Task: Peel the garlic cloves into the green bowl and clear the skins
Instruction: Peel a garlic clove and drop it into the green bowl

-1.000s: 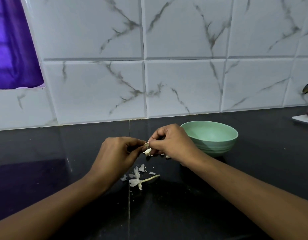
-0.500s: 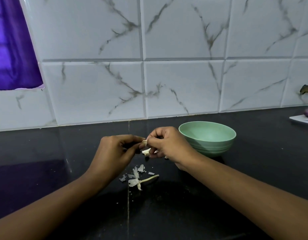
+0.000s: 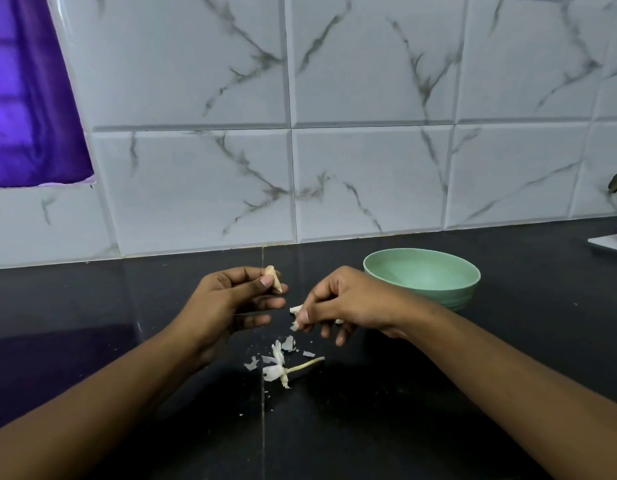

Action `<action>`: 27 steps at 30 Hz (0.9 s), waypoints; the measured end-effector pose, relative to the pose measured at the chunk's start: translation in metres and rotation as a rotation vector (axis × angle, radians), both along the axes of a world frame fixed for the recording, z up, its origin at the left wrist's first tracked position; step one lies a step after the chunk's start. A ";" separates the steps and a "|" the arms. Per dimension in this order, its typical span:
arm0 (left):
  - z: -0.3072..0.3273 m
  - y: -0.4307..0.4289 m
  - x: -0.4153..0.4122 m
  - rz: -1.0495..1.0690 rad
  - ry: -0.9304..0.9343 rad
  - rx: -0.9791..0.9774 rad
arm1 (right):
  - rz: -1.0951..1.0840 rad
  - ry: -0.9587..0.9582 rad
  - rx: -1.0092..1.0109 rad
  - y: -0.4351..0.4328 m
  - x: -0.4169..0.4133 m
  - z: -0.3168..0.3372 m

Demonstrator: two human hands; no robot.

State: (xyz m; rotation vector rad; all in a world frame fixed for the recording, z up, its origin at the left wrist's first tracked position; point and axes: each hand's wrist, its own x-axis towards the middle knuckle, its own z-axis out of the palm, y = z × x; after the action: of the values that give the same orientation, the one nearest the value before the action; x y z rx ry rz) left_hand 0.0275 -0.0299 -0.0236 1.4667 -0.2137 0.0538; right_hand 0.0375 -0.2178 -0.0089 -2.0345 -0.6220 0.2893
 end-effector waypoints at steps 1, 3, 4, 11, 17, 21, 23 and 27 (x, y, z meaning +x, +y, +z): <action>0.000 0.000 0.000 0.000 0.011 0.012 | -0.002 -0.027 -0.033 0.000 0.000 -0.001; 0.000 0.000 -0.001 -0.006 0.029 0.044 | -0.018 -0.074 -0.070 0.001 0.002 -0.005; 0.000 0.000 -0.001 -0.007 0.035 0.059 | -0.025 -0.091 -0.069 0.002 0.003 -0.006; -0.001 -0.001 -0.002 0.029 0.016 0.127 | -0.027 -0.088 0.097 0.002 0.006 -0.009; -0.002 -0.001 -0.003 0.051 -0.042 0.198 | -0.127 -0.132 0.298 0.004 0.009 -0.009; -0.002 -0.005 -0.005 0.069 -0.107 0.258 | -0.158 -0.183 0.375 0.007 0.012 -0.013; -0.002 -0.006 -0.005 0.070 -0.127 0.263 | -0.175 -0.269 0.354 0.009 0.013 -0.014; -0.001 -0.007 -0.007 0.068 -0.147 0.267 | -0.180 -0.405 0.315 0.007 0.013 -0.013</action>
State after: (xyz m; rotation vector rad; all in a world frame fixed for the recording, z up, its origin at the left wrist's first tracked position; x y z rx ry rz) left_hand 0.0210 -0.0368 -0.0251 1.7379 -0.2989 0.1945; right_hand 0.0507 -0.2112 -0.0220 -1.8339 -0.6753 -0.3186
